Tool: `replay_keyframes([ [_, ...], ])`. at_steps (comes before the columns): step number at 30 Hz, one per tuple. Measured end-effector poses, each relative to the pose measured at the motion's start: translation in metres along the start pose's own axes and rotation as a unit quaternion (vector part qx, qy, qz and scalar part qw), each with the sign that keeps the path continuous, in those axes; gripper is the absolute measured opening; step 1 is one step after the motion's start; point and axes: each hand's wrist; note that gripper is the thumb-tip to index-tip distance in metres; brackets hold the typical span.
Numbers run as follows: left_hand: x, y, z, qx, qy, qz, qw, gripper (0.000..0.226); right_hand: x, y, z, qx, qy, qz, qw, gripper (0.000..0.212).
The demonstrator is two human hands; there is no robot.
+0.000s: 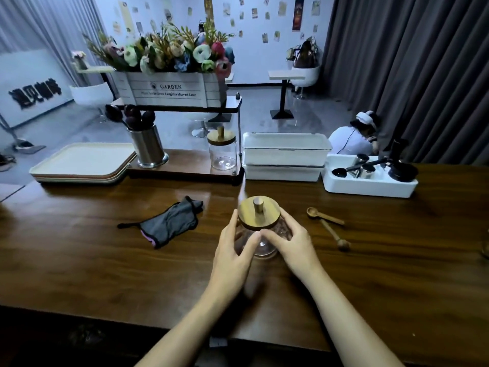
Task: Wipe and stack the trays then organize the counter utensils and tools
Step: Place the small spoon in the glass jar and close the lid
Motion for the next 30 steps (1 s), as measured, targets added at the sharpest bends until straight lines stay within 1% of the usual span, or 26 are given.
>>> replay_keyframes([
  [7, -0.005, 0.008, 0.011, -0.027, -0.005, 0.008, 1.0, 0.077, -0.002, -0.004, -0.008, 0.01, -0.015, 0.003, 1.0, 0.064],
  [11, -0.013, 0.013, 0.007, -0.035, -0.016, 0.025, 0.999, 0.078, -0.004, -0.006, -0.003, 0.014, -0.027, -0.01, 1.0, 0.079],
  [12, -0.017, 0.014, 0.006, -0.04, -0.016, 0.039, 0.998, 0.081, -0.006, -0.006, -0.001, 0.015, -0.026, -0.019, 0.999, 0.077],
  [14, -0.025, 0.015, 0.007, -0.04, -0.014, 0.071, 0.997, 0.09, -0.011, -0.007, 0.007, 0.026, -0.019, -0.03, 0.999, 0.064],
  [17, -0.036, 0.017, 0.008, -0.043, -0.008, 0.105, 0.993, 0.09, -0.019, -0.013, 0.015, 0.071, -0.003, -0.03, 0.997, 0.047],
  [20, -0.043, 0.018, 0.007, -0.047, -0.008, 0.115, 0.992, 0.092, -0.024, -0.017, 0.015, 0.108, -0.019, -0.039, 0.993, 0.036],
  [24, -0.049, 0.018, 0.01, -0.053, -0.007, 0.109, 0.993, 0.092, -0.026, -0.019, 0.016, 0.116, -0.027, -0.066, 0.991, 0.033],
  [30, -0.052, 0.015, 0.012, -0.07, -0.005, 0.12, 0.99, 0.111, -0.027, -0.026, 0.018, 0.122, -0.039, -0.095, 0.987, 0.034],
])
Point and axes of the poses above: each hand's wrist, its own x-axis away from the middle knuckle, its own y-axis out of the back of the hand, z = x × y, and after that the axes turned 7 degrees about x, right-handed
